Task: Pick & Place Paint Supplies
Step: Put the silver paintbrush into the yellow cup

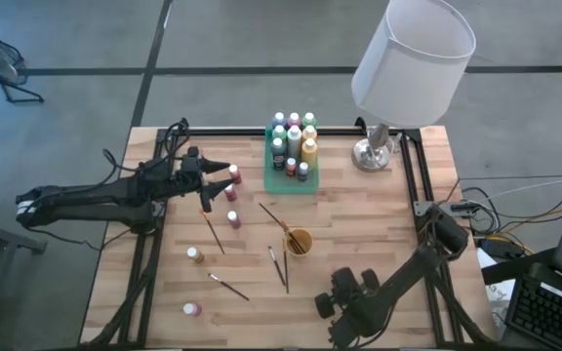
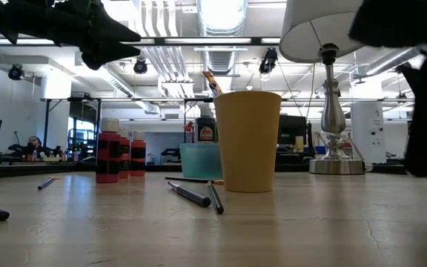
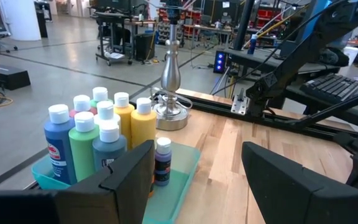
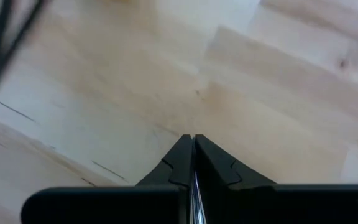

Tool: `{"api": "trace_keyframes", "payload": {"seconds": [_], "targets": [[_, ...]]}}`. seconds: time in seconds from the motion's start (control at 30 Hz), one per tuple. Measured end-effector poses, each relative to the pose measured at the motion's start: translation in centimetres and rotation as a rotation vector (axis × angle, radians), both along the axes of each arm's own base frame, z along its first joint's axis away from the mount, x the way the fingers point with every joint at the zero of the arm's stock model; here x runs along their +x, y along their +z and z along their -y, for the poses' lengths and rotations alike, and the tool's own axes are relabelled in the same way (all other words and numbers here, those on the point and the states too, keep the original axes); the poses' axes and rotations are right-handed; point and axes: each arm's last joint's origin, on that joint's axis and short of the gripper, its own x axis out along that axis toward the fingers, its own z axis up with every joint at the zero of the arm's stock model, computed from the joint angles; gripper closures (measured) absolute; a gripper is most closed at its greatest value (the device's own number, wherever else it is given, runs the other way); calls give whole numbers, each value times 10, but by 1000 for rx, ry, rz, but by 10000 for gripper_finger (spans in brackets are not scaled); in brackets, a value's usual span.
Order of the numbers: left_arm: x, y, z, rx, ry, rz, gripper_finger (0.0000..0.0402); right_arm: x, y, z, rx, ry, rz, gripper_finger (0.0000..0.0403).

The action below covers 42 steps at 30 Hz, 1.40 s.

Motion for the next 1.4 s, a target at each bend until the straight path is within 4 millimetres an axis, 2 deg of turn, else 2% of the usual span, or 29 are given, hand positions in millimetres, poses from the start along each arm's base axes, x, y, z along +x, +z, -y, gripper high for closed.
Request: {"api": "trace_keyframes", "payload": {"seconds": [0.23,0.37,0.9,1.13,1.4], "targets": [[0,0,0,0,0,0,154,1,23,6,-85,70,97,394],[0,0,0,0,0,0,154,3,40,12,-196,135,193,394],[0,0,0,0,0,0,154,21,120,57,-607,272,383,394],[0,0,0,0,0,1,154,42,131,72,-742,298,342,394],[0,0,0,0,0,0,154,61,137,86,-747,291,340,394]]}}
